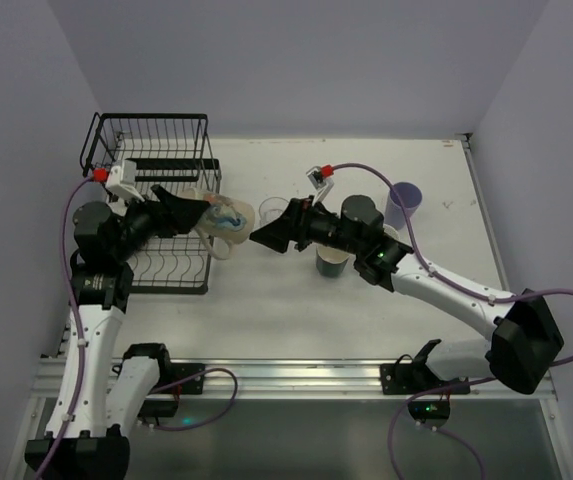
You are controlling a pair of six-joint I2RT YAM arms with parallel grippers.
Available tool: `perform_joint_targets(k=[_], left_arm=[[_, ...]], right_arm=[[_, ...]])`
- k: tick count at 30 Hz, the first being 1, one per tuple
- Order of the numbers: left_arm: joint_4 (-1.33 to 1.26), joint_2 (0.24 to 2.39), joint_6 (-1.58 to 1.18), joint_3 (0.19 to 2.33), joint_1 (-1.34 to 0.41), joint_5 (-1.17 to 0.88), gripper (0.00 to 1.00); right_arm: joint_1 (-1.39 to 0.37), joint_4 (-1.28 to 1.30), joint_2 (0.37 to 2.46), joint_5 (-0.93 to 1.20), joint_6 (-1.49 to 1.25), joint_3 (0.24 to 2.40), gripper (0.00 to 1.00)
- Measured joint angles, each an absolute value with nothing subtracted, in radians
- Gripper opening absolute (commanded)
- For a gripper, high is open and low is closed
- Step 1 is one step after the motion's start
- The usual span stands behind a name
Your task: Unload the cups from the dish rack
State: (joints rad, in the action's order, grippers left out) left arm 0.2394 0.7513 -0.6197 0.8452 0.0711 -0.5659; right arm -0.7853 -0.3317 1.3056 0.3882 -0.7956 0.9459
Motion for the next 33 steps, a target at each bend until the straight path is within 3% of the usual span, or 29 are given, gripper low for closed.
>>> perform_joint_targets(k=[7,9,19,20,22,23,24,25,28,29,32,33], left_arm=[[0.076,0.796,-0.708,0.837,-0.065,-0.641,0.00],[0.019,0.796,-0.741,0.822,-0.093,-0.663,0.00],[-0.148,0.741,-0.861,0.701,-0.157,-0.699,0.00],[-0.164,0.731,-0.870,0.688,-0.161,-0.700,0.00],[-0.198,0.710,-0.889,0.657,-0.167,-0.701,0.00],[-0.207,0.705,-0.896,0.647,-0.168,-0.702,0.07],[-0.215,0.700,-0.900,0.635,-0.170,-0.703,0.11],[-0.220,0.699,-0.902,0.626,-0.170,-0.702,0.16],[-0.221,0.698,-0.974,0.615,-0.171,-0.723,0.49],[-0.223,0.694,-0.990,0.616,-0.171,-0.736,0.69],[-0.185,0.683,-0.962,0.633,-0.180,-0.744,0.92],[-0.157,0.681,-0.935,0.646,-0.184,-0.744,0.95]], right_arm=[[-0.785,-0.450,1.317,0.385,-0.889,0.839,0.89],[-0.785,-0.505,1.316,0.385,-0.909,0.817,0.82],[-0.787,-0.702,1.292,0.407,-0.961,0.760,0.73],[-0.788,-0.716,1.289,0.410,-0.962,0.760,0.70],[-0.788,-0.741,1.287,0.411,-0.962,0.760,0.56],[-0.788,-0.751,1.287,0.411,-0.963,0.760,0.46],[-0.790,-0.759,1.287,0.416,-0.974,0.760,0.29],[-0.791,-0.767,1.287,0.411,-0.966,0.760,0.21],[-0.791,-0.815,1.276,0.468,-0.999,0.759,0.00],[-0.794,-0.821,1.264,0.478,-0.998,0.760,0.00],[-0.802,-0.768,1.223,0.486,-0.952,0.765,0.00],[-0.805,-0.727,1.211,0.485,-0.928,0.773,0.00]])
